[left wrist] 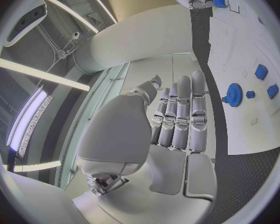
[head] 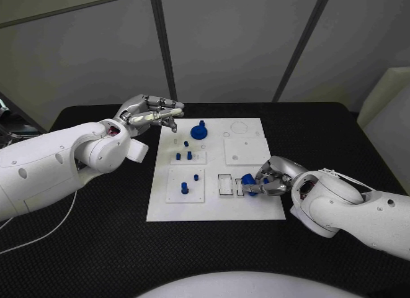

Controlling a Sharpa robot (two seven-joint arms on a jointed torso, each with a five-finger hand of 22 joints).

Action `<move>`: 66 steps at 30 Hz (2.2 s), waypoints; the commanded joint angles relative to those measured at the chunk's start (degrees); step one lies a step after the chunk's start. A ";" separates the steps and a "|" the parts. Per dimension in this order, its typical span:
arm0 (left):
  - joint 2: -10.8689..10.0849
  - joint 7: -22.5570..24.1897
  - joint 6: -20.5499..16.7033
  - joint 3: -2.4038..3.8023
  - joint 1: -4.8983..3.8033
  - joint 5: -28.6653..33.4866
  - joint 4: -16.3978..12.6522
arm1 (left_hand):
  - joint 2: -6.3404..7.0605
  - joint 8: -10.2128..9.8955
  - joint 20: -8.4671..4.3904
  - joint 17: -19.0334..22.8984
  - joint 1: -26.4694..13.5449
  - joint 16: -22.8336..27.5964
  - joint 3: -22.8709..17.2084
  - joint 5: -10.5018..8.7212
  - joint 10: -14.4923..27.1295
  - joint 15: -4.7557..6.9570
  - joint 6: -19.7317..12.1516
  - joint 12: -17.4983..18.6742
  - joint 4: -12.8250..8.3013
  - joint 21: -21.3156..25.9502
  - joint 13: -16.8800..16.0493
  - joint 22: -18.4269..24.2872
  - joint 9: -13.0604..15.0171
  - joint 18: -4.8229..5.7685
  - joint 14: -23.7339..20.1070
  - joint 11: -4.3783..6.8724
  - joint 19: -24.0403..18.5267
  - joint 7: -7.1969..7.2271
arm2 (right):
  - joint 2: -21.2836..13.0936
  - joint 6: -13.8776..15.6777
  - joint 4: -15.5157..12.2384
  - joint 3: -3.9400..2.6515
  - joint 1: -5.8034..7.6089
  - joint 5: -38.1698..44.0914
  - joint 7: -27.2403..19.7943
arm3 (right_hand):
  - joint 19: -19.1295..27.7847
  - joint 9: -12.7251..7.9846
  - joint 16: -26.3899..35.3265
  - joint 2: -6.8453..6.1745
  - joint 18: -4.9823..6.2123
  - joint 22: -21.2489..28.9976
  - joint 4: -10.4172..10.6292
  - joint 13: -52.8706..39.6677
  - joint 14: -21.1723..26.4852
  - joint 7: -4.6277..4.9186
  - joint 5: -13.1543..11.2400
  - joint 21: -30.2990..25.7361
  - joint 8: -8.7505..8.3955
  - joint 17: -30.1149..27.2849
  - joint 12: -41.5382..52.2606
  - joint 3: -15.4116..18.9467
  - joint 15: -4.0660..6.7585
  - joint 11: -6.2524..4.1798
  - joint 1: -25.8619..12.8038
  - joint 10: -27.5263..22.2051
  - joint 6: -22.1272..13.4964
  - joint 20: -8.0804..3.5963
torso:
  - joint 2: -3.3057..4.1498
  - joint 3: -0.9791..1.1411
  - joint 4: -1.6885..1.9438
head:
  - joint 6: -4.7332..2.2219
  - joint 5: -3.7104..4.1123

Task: Assemble the parts on the task board

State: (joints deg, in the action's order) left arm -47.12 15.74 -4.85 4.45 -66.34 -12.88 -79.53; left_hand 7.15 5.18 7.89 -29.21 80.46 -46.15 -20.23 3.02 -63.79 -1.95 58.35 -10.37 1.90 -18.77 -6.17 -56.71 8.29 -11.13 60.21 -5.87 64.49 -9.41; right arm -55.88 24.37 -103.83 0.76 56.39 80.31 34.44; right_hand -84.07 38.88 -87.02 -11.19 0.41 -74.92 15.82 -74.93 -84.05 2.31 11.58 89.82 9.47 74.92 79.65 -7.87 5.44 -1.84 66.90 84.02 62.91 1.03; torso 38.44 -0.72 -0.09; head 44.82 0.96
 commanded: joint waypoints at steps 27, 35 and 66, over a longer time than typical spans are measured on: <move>0.14 0.21 0.42 0.04 0.04 0.43 -0.11 | -0.10 -0.22 -0.05 0.05 -0.07 0.26 0.23 -0.25 -0.11 -0.14 -0.03 0.26 0.00 0.21 -0.08 0.04 0.05 0.77 0.19 -0.31 0.30 -0.14 | 2.35 2.66 -3.97 -1.31 0.00 -3.83 -1.22 | -5.93 3.20 0.28 0.11 -0.41 -15.08 0.97 -2.50 -4.78 -0.52 3.51 0.18 -0.09 9.96 -0.69 0.13 0.39 -0.46 -2.95 1.01 1.14 -0.30 | 0.04 0.00 0.06 | -0.52 -0.32; 0.21 0.05 0.73 0.04 0.04 0.43 -0.14 | -0.10 -0.25 -0.05 0.05 -0.09 0.30 0.28 -0.26 -0.10 -0.14 -0.03 0.28 0.03 0.30 -0.09 0.13 0.06 0.78 0.19 -0.31 0.35 -0.15 | 4.75 0.44 -1.90 -1.36 0.02 -4.25 0.21 | -5.93 4.86 0.42 0.41 -0.41 -15.08 1.04 -2.46 -4.74 -1.29 3.23 0.18 0.51 9.79 -0.88 0.14 0.82 -1.09 -5.66 1.00 3.22 -0.67 | 0.05 -0.03 0.01 | -0.51 -0.64; 0.16 -0.10 0.84 0.04 0.03 0.43 -0.19 | -0.08 -0.28 -0.03 0.04 -0.22 0.37 0.39 -0.26 -0.09 -0.17 -0.04 0.31 0.13 0.44 -0.11 0.25 0.08 0.79 0.18 -0.32 0.40 -0.15 | 6.03 2.54 -0.96 -1.36 0.18 -0.86 -1.76 | -5.93 12.56 1.31 3.23 -0.41 -15.08 0.71 -1.90 -4.51 -1.79 0.13 0.18 -0.32 8.59 -2.10 13.36 1.34 -1.54 -4.32 0.67 3.70 -1.23 | 0.03 0.04 -0.09 | -0.61 -0.72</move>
State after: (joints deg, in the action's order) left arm -46.98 15.46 -4.52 4.45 -66.23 -12.82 -79.60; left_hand 7.15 5.19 7.89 -29.21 80.46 -46.15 -20.07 3.02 -63.79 -1.95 58.35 -10.37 2.06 -18.56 -6.21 -56.51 8.30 -11.13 60.21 -5.87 64.48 -9.41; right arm -49.75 26.42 -104.40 -0.59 56.49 77.85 34.40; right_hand -84.06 51.23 -85.97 -8.14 0.42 -74.91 16.48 -74.92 -84.04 0.51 11.34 89.82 9.31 74.94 77.87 5.75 6.26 -3.09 61.48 84.04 66.59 0.17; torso 38.46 -0.70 -0.14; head 44.19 0.21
